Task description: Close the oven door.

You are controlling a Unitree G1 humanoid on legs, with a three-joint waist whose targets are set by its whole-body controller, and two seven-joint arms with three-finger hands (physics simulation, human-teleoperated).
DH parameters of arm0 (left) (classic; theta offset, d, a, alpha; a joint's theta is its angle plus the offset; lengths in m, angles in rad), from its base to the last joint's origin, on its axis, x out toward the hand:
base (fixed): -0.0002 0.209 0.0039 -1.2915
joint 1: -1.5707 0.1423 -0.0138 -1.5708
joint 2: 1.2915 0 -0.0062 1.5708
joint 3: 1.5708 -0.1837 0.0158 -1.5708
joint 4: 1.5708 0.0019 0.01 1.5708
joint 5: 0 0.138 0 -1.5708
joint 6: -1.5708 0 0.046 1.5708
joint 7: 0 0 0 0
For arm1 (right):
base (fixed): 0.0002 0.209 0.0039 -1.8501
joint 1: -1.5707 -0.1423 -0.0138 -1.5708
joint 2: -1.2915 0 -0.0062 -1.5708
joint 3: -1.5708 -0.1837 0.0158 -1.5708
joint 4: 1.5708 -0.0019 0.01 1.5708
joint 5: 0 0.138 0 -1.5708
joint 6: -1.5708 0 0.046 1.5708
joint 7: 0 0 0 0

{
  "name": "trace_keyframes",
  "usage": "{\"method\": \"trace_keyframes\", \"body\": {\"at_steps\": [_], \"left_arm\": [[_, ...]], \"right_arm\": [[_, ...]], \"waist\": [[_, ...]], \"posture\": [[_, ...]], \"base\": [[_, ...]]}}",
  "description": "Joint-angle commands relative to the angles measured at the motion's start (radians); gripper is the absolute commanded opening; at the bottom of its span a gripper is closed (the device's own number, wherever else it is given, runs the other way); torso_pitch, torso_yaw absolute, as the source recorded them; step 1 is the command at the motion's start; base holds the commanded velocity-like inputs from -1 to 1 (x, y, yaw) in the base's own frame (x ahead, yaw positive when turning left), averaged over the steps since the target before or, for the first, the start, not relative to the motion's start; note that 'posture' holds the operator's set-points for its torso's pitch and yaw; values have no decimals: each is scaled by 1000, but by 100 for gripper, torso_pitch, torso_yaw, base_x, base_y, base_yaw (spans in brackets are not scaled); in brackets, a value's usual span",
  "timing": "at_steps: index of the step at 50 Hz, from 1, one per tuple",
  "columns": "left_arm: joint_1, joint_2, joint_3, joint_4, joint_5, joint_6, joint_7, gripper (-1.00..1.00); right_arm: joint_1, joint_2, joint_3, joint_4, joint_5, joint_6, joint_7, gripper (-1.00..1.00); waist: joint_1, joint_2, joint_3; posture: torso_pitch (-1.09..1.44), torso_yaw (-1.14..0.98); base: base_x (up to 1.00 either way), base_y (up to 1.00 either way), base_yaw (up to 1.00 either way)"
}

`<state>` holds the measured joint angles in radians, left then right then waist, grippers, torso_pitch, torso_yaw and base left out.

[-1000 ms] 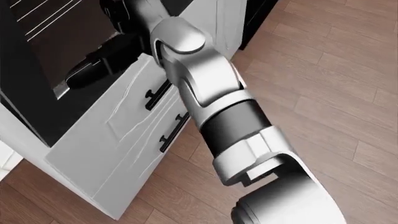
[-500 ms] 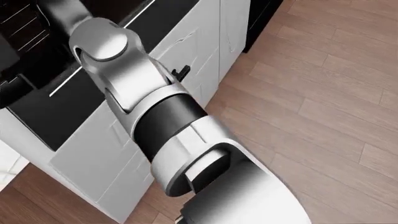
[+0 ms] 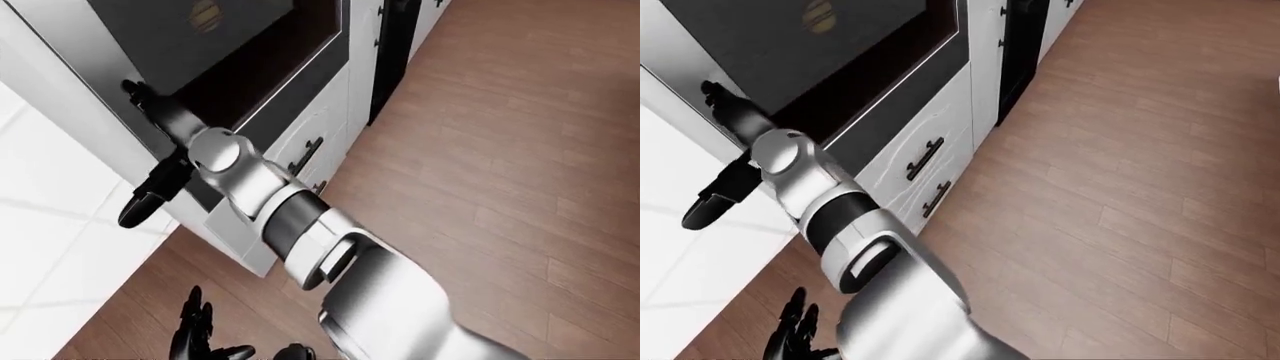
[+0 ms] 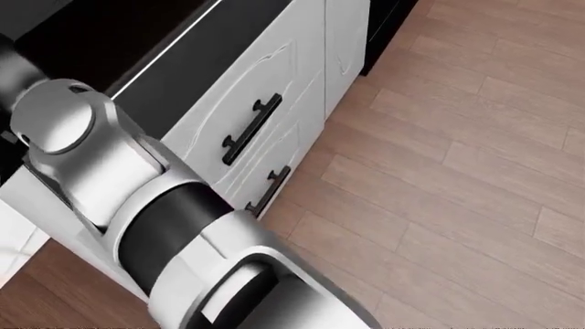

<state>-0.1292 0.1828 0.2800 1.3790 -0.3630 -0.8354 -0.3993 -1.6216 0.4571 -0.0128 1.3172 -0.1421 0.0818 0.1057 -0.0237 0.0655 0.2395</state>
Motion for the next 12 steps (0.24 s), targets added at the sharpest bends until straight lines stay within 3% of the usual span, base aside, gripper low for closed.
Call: {"method": "trace_keyframes", "body": {"at_steps": [1, 12], "left_arm": [[-6, 13, 6, -17, -10, -25, -3, 100], [-4, 13, 3, -16, -14, -27, -5, 100]], "right_arm": [[-38, -3, -5, -43, -3, -27, -4, 100], [-69, -23, -25, -37, 9, -26, -6, 100]], "waist": [[-1, 13, -29], [-1, 13, -28]], "posture": [[32, 0], [32, 0]], "base": [[0, 0, 0], [0, 0, 0]]}}
